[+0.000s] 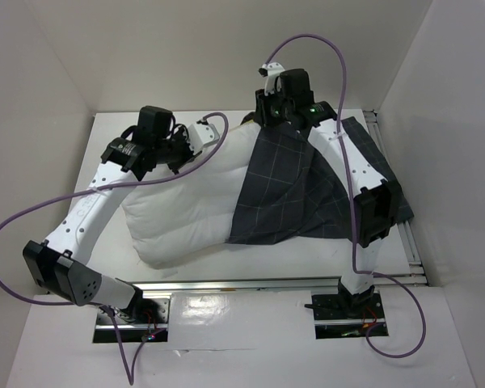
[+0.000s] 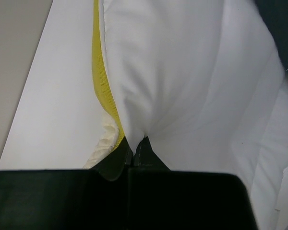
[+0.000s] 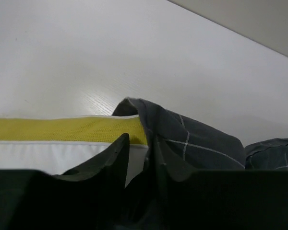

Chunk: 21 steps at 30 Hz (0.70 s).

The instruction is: Put the pillow into the pillowcase

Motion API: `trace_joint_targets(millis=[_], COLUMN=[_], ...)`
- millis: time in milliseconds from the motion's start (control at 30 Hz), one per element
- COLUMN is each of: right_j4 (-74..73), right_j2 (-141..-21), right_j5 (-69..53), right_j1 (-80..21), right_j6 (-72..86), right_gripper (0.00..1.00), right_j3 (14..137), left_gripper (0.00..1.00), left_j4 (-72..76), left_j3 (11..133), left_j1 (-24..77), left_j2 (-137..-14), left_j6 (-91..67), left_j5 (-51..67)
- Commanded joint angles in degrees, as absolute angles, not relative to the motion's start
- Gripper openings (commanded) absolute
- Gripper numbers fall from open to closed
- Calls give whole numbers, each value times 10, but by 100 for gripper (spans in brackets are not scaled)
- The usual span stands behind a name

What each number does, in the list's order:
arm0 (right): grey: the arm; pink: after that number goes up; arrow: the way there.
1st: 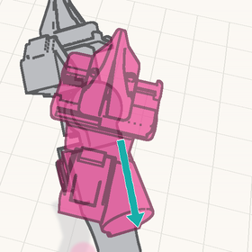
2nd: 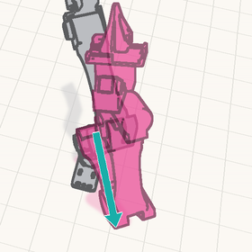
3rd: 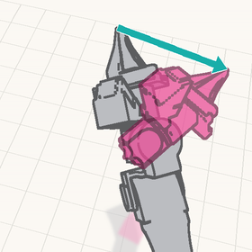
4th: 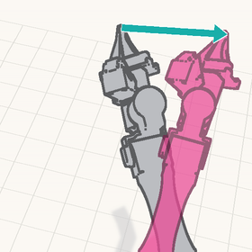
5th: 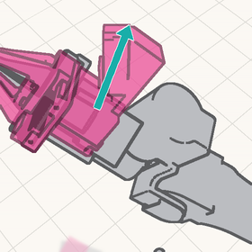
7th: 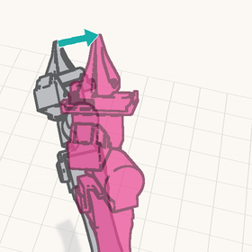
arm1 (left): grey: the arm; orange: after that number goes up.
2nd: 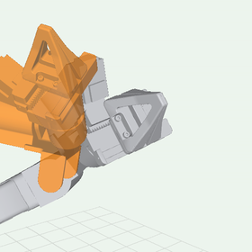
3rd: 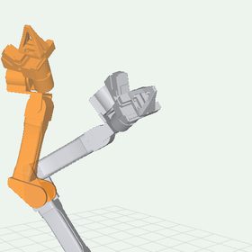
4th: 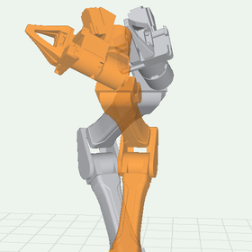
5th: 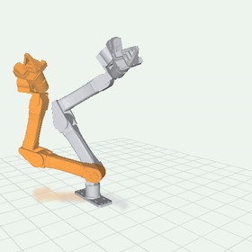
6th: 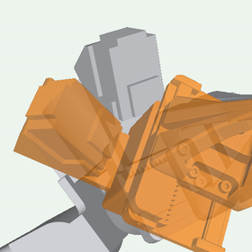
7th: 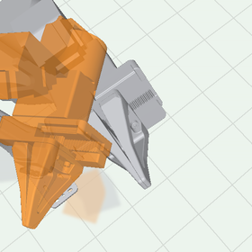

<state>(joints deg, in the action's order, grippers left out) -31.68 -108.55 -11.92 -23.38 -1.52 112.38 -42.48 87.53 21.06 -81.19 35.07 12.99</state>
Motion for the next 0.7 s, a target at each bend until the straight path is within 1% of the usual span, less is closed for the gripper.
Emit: trace_joint_targets(millis=[0, 67, 100, 133, 300, 433, 667], right_j4=[-294, -294, -294, -299, -306, -318, -324], right_j2=[-1079, -1079, -1079, -1074, -1062, -1056, -1051], right_j5=[-105, -116, -123, -136, -191, -232, -238], right_j1=[-237, -237, -237, -237, -243, -298, -398], right_j6=[-20, -20, -20, -25, -20, -10, -4], right_gripper=[28, 8, 3, 0, 0, 0, 0], right_j3=[1110, 1110, 1110, 1110, 1117, 1152, 1181], left_gripper=[0, 0, 0, 0, 0, 0, 0], left_j4=[-383, -383, -383, -383, -371, -342, -293], left_j3=[914, 908, 908, 908, 896, 890, 896], left_j1=[220, 220, 225, 225, 225, 237, 250], left_j2=[-774, -774, -774, -774, -774, -780, -804], left_j6=[337, 337, 337, 337, 321, 301, 271], left_j5=[128, 123, 123, 118, 113, 95, 71])
